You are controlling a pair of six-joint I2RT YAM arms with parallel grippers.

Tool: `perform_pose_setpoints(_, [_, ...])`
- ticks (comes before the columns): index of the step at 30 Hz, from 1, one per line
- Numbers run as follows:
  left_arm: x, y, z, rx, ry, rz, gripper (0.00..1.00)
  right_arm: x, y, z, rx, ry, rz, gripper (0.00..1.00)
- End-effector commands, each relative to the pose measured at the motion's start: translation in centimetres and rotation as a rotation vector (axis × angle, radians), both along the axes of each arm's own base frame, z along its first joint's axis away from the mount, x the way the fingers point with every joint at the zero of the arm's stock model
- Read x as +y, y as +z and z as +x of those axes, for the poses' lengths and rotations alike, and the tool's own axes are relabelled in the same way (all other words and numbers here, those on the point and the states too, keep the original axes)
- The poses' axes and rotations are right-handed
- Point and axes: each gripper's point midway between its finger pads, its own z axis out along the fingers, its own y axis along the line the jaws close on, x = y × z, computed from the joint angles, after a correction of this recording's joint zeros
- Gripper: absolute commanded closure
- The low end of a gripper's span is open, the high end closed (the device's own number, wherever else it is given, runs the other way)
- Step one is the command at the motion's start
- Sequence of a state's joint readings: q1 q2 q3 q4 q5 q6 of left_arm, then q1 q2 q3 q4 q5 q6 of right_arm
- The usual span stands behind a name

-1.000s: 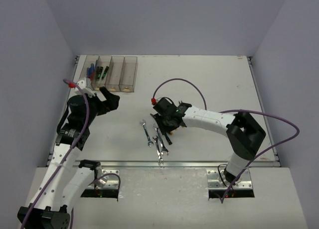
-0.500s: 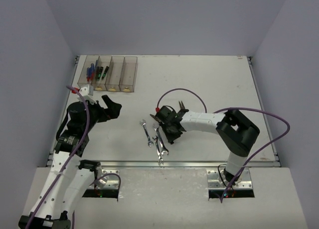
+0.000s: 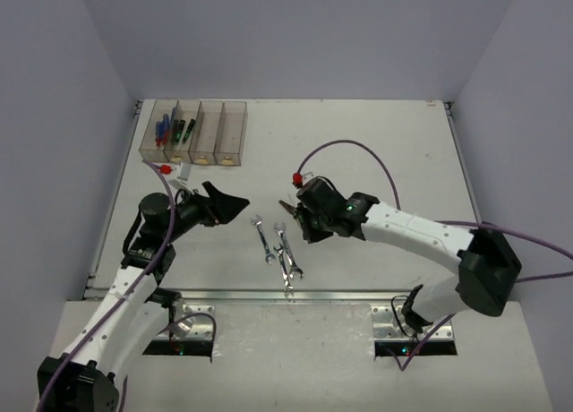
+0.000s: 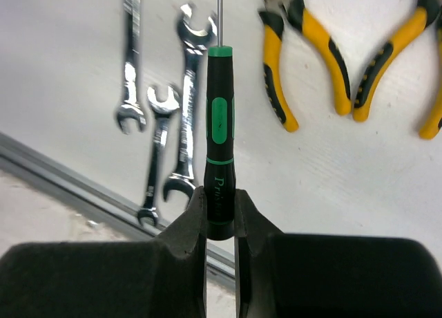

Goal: Sort the tools into containers

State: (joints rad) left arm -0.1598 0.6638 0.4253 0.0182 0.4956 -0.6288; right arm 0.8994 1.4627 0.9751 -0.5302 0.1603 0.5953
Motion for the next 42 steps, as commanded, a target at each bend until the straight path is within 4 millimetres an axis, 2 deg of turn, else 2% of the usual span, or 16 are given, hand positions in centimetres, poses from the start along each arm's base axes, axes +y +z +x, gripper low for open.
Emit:
perform_pose_setpoints(1, [-5.9,6.8,-2.7,-0.233,-0.246,-0.273,0.02,3.4,6.5,0.8,-0.123,0.090,0.278,1.00])
perform_pose_setpoints(8, [-9.8,8.4,-2.4,-0.260,-0.324,-0.340,0.15,6.9,14.5,-2.2,-0.184,0.298,0.661,1.00])
perform_pose_setpoints(14, [-11.3,8.2,-1.5,-0.239,-0.324,-0.341,0.37,7.7,16.5,-3.2,-0.180,0.366,0.724,1.00])
perform_pose_setpoints(20, [-11.3,9.1,-0.4,-0.256,-0.280,-0.316,1.00,7.4,16.4,-2.8,-0.196,0.344,0.718,1.00])
perform_pose_setpoints(22, [-10.7,8.9,0.7,-0.231,-0.214,-0.258,1.00,7.0,15.8,-2.4,-0.201,0.310,0.689,0.78])
perform_pose_setpoints(23, [-10.6,10.0,1.4,-0.267,-0.191,-0.224,1.00,6.5,15.6,-2.1,-0.211,0.286,0.665,0.51])
perform_pose_setpoints(24, [-9.7,10.1,3.9,-0.255,-0.092,-0.092,1.00,5.7,15.2,-1.4,-0.227,0.240,0.624,0.15])
perform_pose_setpoints(25, [-8.8,9.7,5.7,-0.229,-0.017,0.024,1.00,4.8,14.8,-0.8,-0.246,0.196,0.578,0.02])
perform_pose_setpoints(28, [-2.9,5.9,11.5,-0.084,0.243,0.470,1.00,-0.4,12.9,2.1,-0.331,-0.009,0.355,0.01])
perform_pose_setpoints(29, [-2.5,6.7,13.6,-0.114,0.249,0.536,1.00,-1.3,12.8,2.7,-0.350,-0.047,0.335,0.01])
perform_pose_setpoints(31, [4.0,4.6,19.0,0.025,0.403,0.830,1.00,-3.4,11.4,2.8,-0.326,-0.094,0.296,0.01])
perform_pose_setpoints(32, [5.5,7.5,21.5,-0.003,0.472,0.823,1.00,-3.7,11.0,2.7,-0.318,-0.094,0.297,0.01])
perform_pose_setpoints(34, [10.3,7.7,27.7,0.000,0.545,0.852,1.00,-4.2,10.2,1.9,-0.299,-0.073,0.289,0.01])
perform_pose_setpoints(35, [11.6,5.7,28.7,0.043,0.555,0.879,1.00,-4.4,9.7,1.8,-0.290,-0.072,0.282,0.01])
perform_pose_setpoints(36, [14.3,8.7,31.1,-0.027,0.662,0.971,1.00,-4.1,9.4,0.9,-0.269,-0.034,0.302,0.01])
perform_pose_setpoints(42, [20.2,8.9,37.0,-0.124,0.734,1.139,1.00,-3.3,8.5,-1.3,-0.206,0.079,0.345,0.01])
